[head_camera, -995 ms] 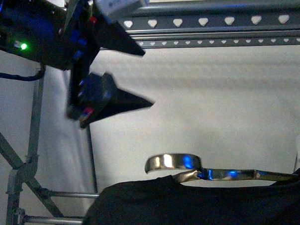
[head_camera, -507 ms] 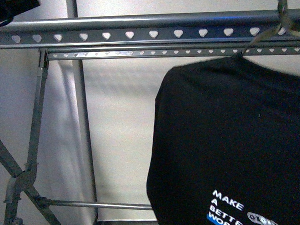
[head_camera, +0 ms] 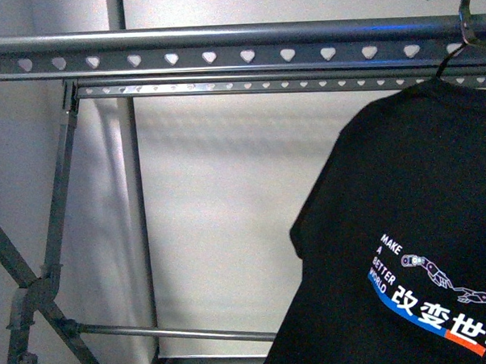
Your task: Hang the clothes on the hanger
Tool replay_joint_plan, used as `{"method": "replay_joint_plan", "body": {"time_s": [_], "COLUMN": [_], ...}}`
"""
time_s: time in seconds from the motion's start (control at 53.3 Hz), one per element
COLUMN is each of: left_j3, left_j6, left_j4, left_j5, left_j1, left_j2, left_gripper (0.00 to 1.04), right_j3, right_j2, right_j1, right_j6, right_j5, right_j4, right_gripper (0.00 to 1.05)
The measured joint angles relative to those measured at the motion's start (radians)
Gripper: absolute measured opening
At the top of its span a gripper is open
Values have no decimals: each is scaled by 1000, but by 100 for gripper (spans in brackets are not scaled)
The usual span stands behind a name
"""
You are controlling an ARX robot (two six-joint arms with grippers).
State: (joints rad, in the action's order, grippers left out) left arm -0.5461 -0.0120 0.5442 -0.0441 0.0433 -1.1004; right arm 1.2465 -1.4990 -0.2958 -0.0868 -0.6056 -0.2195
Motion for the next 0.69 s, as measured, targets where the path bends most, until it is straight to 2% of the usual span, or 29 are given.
{"method": "replay_joint_plan", "body": {"time_s": [0.038,0.131,0.3,0.375,0.432,0.525,0.582,0.694], "left_j3": [39,132,257,303,329,367,392,427], "left_j6": [3,6,7,7,7,7,7,7], "left_j4": [16,54,78,80,80,77,68,42], "left_j5": [38,40,41,43,43,43,43,43], "left_j1": [-18,-39,-42,-42,-42,-42,-42,-42], "left_j2": [25,90,178,222,250,295,331,390], "left_gripper": [3,4,4,4,4,4,4,4], "right_j3": [13,32,-47,-138,-219,-318,-409,-584], "right_j2": [-21,-70,-85,-68,-32,39,143,417], "right_j1": [1,8,34,48,55,48,35,19], "right_j6": [-31,-102,-115,-109,-89,-75,-57,-56], "right_j5": [5,23,51,71,148,268,340,329], "right_j4": [8,29,100,198,314,485,648,817], "right_gripper": [3,3,5,20,32,46,58,79]}}
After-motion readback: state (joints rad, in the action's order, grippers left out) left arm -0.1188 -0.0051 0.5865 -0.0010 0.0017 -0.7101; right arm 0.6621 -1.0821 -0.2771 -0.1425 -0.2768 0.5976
